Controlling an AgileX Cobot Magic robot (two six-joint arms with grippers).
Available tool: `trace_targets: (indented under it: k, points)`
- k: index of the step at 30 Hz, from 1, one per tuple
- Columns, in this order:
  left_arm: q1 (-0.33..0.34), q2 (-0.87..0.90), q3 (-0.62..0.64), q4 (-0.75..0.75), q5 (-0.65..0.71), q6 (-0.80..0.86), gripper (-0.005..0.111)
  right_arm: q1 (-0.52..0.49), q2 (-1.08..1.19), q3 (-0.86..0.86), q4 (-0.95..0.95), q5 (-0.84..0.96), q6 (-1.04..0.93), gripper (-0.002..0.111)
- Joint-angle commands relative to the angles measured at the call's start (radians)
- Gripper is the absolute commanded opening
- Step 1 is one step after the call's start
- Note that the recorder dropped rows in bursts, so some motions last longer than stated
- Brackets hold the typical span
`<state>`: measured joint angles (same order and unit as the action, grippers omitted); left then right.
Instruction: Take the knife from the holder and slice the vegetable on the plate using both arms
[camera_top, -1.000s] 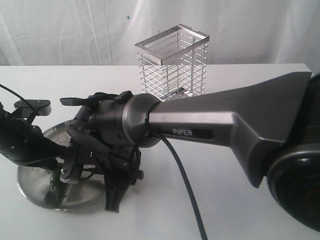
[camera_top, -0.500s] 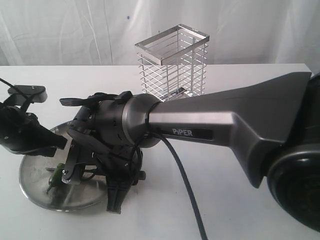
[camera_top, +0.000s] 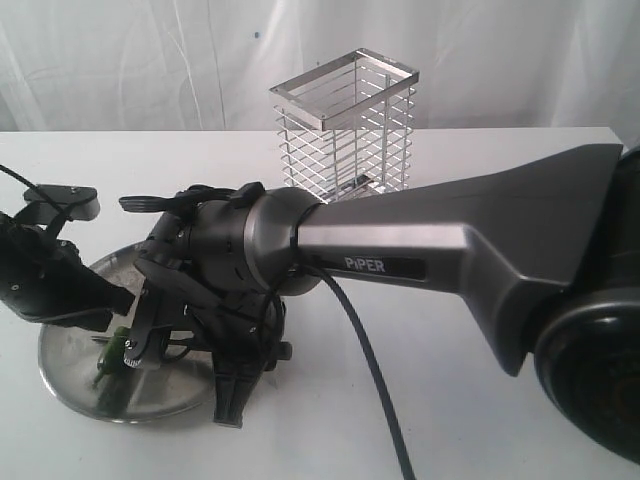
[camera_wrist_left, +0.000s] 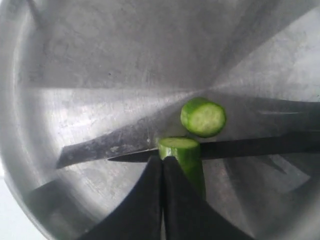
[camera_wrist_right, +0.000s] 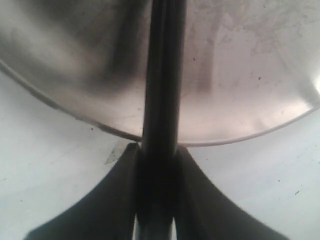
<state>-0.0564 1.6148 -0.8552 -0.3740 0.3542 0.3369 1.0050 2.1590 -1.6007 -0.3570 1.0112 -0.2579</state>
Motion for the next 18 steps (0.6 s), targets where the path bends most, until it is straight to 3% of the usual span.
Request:
trace_targets:
  k: [1, 8, 12, 15, 18]
  points:
    - [-0.005, 0.058, 0.005, 0.001, -0.02, 0.004, 0.0, -0.007, -0.004, -0.003, -0.007, 0.021, -0.01, 0.0]
    - [-0.005, 0.167, 0.005, 0.001, -0.065, 0.037, 0.0, -0.007, -0.004, -0.003, -0.009, 0.065, -0.01, 0.0]
    - [-0.005, 0.064, 0.005, 0.001, -0.064, 0.037, 0.0, -0.007, -0.004, -0.005, -0.011, 0.086, -0.008, 0.0]
    - [-0.003, -0.06, 0.005, 0.001, 0.011, 0.037, 0.0, -0.007, -0.004, -0.02, 0.027, 0.073, -0.004, 0.0]
    - [-0.003, -0.076, 0.018, 0.001, 0.075, 0.037, 0.0, -0.007, -0.004, -0.051, 0.046, 0.061, -0.004, 0.0]
